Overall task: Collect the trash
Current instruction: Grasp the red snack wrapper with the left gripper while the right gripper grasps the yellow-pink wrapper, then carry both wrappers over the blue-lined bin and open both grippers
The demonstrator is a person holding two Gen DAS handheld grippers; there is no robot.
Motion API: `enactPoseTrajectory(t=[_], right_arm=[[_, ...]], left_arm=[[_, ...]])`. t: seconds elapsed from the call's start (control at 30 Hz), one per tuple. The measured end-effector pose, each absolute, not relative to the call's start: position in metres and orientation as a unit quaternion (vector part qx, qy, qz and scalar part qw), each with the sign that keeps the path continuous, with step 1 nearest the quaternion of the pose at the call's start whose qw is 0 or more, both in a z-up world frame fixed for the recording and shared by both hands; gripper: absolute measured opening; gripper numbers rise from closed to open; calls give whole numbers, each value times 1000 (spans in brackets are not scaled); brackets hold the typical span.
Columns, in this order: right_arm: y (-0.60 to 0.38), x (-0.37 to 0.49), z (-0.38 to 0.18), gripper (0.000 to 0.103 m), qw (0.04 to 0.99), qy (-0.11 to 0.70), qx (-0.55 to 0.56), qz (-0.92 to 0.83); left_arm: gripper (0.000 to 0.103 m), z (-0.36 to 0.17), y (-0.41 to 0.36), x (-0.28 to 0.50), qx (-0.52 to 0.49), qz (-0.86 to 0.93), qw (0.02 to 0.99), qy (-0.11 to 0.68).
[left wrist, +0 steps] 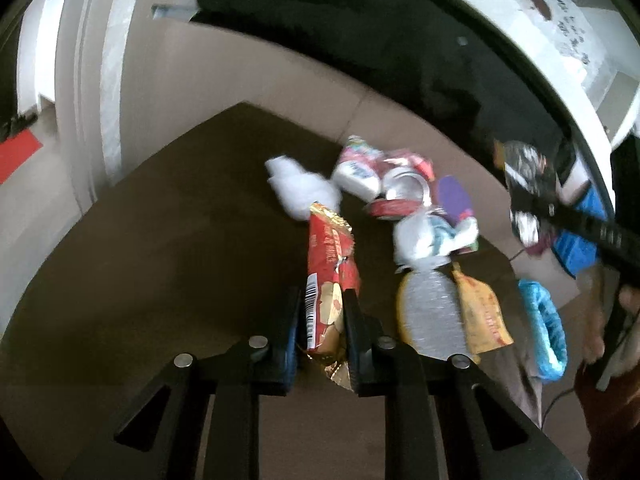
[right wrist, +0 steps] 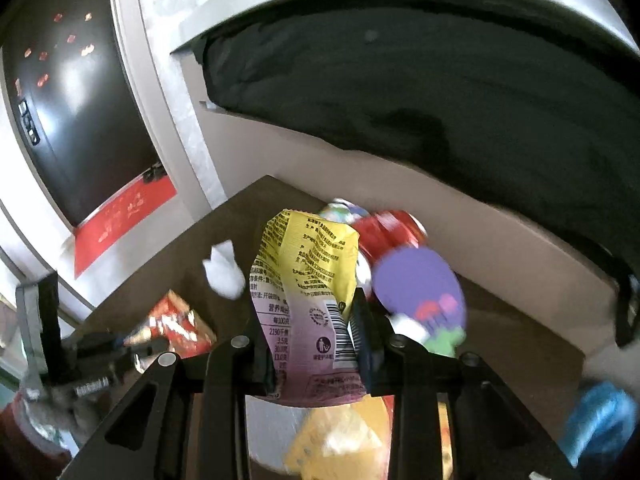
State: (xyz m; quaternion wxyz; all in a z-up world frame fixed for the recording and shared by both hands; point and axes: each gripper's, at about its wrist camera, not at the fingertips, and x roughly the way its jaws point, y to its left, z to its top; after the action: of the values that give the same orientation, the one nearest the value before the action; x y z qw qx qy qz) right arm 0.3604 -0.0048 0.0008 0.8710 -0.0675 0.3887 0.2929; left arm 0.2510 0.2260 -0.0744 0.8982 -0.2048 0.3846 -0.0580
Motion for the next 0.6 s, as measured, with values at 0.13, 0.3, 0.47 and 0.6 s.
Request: enactPoseTrajectory(t=[0.13, 0.3, 0.47, 0.6], right_arm=[[-39, 335, 3, 28, 877, 385, -59, 282], [-80, 310, 6, 28, 889, 367, -47, 271], [-122, 284, 15, 28, 902, 344, -19, 259], [-154, 264, 21, 28, 914, 324, -8, 245]], left_arm=[[20, -52, 198, 245, -188, -70, 909, 366], [20, -22, 153, 234, -160, -87, 922, 341], [20, 8, 101, 219, -132, -102, 936, 309], [20, 26, 64, 213, -114, -119, 942, 293]])
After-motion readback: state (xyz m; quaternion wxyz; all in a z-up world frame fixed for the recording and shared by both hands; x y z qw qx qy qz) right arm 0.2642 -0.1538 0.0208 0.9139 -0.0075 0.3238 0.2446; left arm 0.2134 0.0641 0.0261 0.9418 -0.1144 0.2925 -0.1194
